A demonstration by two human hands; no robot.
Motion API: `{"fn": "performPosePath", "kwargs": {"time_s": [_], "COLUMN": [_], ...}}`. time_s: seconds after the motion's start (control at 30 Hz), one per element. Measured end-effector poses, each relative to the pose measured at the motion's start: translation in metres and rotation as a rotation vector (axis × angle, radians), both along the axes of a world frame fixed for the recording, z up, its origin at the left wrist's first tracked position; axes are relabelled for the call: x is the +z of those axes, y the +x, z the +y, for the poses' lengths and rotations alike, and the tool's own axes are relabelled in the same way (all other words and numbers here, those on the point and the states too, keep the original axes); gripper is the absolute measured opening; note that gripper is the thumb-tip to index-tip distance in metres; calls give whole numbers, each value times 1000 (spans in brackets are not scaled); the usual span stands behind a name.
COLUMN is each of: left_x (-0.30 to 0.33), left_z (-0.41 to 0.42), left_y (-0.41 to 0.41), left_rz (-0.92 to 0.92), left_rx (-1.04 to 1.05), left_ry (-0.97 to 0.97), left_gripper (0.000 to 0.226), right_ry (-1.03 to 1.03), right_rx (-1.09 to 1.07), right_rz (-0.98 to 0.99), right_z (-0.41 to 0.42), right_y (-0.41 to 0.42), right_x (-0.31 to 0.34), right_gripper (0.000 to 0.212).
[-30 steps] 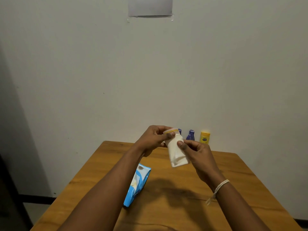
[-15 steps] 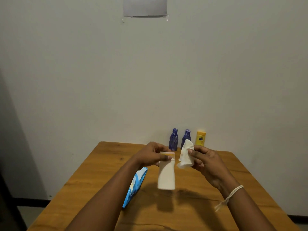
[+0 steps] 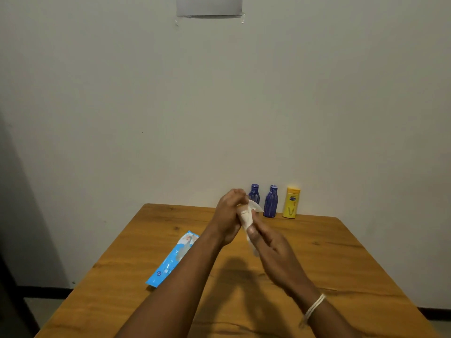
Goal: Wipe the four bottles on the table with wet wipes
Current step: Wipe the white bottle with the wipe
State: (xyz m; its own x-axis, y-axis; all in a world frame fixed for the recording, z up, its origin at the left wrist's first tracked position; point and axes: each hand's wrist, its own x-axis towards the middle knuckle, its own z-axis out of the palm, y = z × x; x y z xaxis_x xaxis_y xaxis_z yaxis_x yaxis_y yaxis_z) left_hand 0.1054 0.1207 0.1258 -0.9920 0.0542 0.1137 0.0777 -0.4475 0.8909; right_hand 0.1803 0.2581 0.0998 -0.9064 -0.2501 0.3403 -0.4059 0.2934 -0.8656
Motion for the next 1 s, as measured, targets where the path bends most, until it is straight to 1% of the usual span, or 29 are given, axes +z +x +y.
{"fn": "performPosePath", "kwargs": {"time_s": [0.1,0.17,0.2,0.23,0.3,0.33,0.37,0.43,0.53,0.6,0.67,0.77,0.83,0.93,1.0], "left_x": [4,3,3,2,2,2,2,6,13,16,15,11,11,17,18], "left_z": [-6,-14,-17,-17,-11,-7,-4,-4,-13,-21,-20,-10,-7,-10,-16], "left_y": [-2,0,1,3,8,10,10,8,0,-1,3,9,10,7,6], "left_rz": [-23,-13,-6,16,38,31,23,34,83,103,112,118,165,208,203], "left_rx": [-87,-157,-180,-227,-314,-330,-331,-287,-224,-198,-213,-252,-241,-131,-53], "left_ry": [193,279,263,224,104,83,99,153,234,214,167,113,61,63,78], "left_gripper": [7,17,24,29,36,39,41,40,40,39,37,38,34,29,30], "right_ry": [290,515,565,564,471,418,370,322,349,331,258,127,32,-28,-46], "right_rx": [33,55,48,20,-84,-141,-184,-201,-210,-233,-249,-311,-318,-244,-180], "right_rz": [203,250,264,291,361,386,407,461,488,397,313,284,233,149,25], "right_z": [-5,-5,-6,-9,-15,-18,-20,-22,-18,-14,-15,-22,-25,-15,-5], "right_y": [19,27,27,23,9,0,-7,-10,3,15,14,0,-7,-7,-3], "right_x": [-16,-21,-21,-19,-8,0,8,15,-1,-15,-18,4,21,18,3], "right_gripper": [53,56,57,59,58,55,52,45,40,43,45,40,35,27,17]}}
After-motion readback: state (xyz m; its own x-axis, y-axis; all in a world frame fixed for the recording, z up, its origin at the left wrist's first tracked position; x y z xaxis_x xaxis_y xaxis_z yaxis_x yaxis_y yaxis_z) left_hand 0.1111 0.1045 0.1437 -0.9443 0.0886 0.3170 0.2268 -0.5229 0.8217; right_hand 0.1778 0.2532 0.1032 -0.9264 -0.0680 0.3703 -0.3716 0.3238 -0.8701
